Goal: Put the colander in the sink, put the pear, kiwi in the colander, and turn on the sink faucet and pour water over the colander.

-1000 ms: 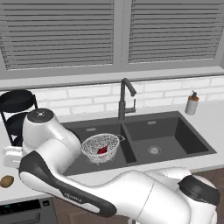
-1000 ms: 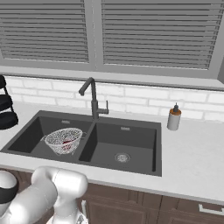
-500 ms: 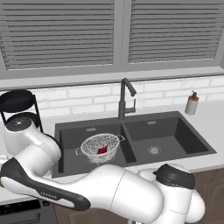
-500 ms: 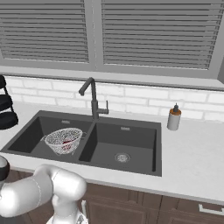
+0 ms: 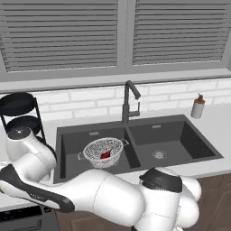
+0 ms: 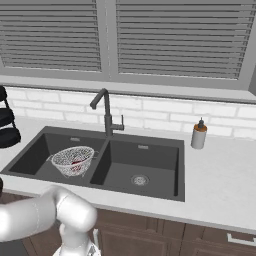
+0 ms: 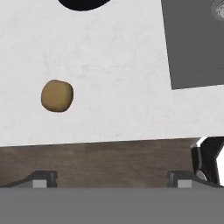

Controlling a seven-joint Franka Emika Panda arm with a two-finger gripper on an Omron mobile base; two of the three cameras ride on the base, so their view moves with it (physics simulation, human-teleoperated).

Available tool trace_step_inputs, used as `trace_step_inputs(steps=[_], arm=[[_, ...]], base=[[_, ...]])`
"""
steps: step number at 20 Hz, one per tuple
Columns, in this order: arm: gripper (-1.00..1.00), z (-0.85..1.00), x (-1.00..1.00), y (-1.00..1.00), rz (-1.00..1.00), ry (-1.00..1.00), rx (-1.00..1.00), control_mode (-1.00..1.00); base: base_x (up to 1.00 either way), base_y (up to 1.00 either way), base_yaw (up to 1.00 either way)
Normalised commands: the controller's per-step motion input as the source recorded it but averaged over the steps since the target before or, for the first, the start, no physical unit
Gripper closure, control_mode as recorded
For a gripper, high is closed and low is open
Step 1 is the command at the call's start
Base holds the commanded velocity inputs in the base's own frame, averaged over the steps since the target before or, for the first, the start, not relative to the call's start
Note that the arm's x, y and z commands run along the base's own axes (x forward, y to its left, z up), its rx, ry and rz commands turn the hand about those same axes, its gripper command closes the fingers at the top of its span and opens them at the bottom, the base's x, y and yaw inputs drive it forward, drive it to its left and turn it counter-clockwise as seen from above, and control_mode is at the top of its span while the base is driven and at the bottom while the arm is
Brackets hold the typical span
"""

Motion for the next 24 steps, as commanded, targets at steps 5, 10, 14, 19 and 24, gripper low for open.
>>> trace_step_inputs(steps=[5, 10, 14, 19, 24], arm=[[-1.0, -0.29, 0.32, 0.45, 0.0, 0.03, 0.0, -1.0], [-1.0, -0.29, 0.27, 0.44, 0.0, 0.04, 0.0, -1.0], [-1.0, -0.29, 0.15, 0.42, 0.0, 0.05, 0.0, -1.0], [-1.0, -0.29, 0.27, 0.37, 0.0, 0.08, 0.0, -1.0], [-1.0, -0.32, 0.29, 0.21, 0.0, 0.07, 0.0, -1.0]], base=[[0.0, 0.0, 0.0], [0.0, 0.0, 0.0], [0.0, 0.0, 0.0], [0.0, 0.0, 0.0], [0.0, 0.0, 0.0]])
